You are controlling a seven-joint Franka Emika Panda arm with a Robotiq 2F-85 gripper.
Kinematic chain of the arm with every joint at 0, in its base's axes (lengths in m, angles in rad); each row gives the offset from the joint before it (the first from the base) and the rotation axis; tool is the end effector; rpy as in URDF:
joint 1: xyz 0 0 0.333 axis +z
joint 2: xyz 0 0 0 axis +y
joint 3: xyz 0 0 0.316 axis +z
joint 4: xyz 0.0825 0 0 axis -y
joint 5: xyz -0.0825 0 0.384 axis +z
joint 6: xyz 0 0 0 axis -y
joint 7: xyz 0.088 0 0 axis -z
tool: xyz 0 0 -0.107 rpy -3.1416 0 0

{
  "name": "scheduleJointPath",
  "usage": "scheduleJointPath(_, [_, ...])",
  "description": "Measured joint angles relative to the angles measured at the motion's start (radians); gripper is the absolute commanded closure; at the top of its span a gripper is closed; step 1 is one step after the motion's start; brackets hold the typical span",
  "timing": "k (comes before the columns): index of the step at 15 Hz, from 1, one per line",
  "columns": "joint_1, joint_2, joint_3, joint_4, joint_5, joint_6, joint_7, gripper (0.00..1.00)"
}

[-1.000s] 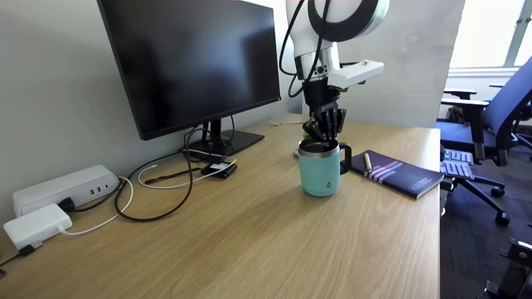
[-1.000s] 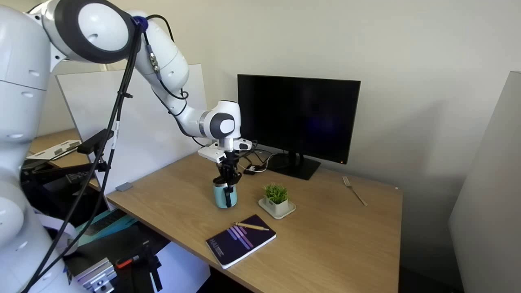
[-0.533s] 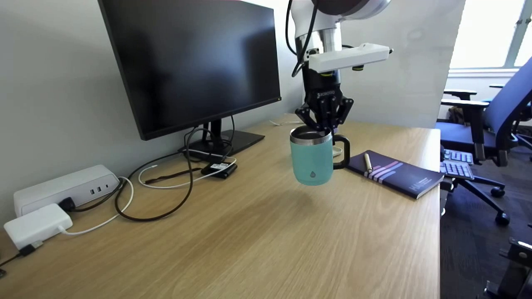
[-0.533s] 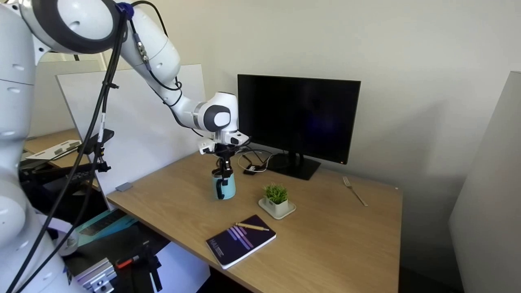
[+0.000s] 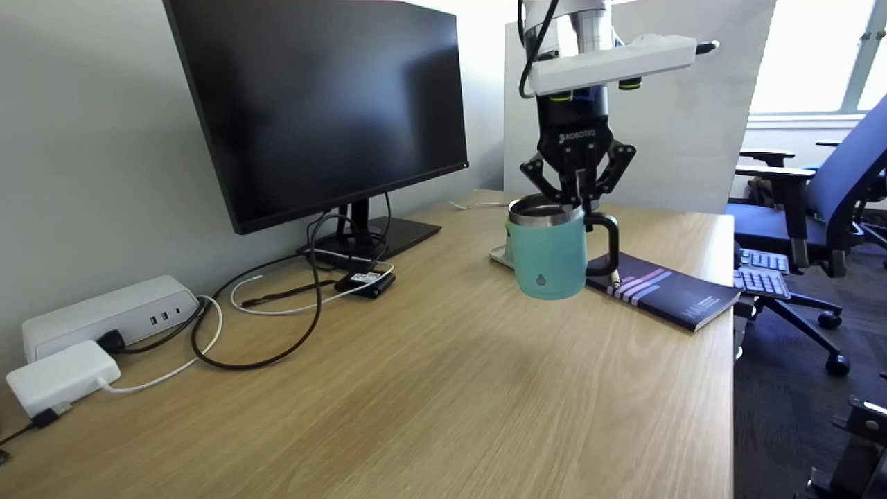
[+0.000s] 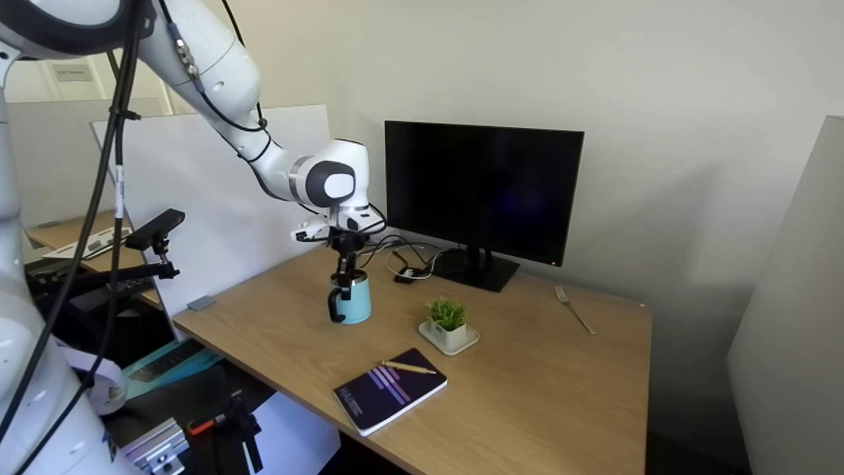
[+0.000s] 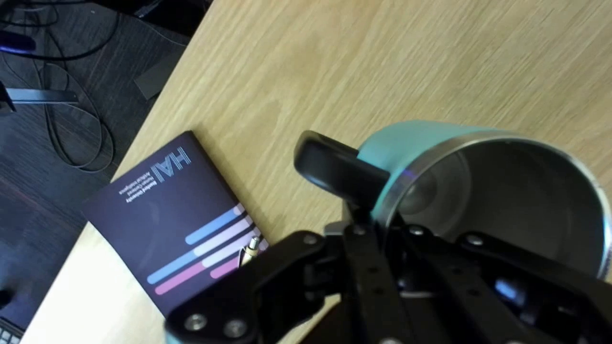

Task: Move the thermos to the left, put the pen inside the thermos

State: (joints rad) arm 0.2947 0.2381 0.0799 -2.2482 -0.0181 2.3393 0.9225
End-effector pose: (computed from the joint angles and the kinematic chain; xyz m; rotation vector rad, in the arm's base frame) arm 0.4891 0.1924 0.2481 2.9446 -0.8074 -0.1845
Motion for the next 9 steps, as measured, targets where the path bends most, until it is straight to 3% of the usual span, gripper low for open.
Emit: scheduleJointPath(9, [0.0, -0.073, 0.07, -0.169, 0.089, 0.082, 0.113, 0.98])
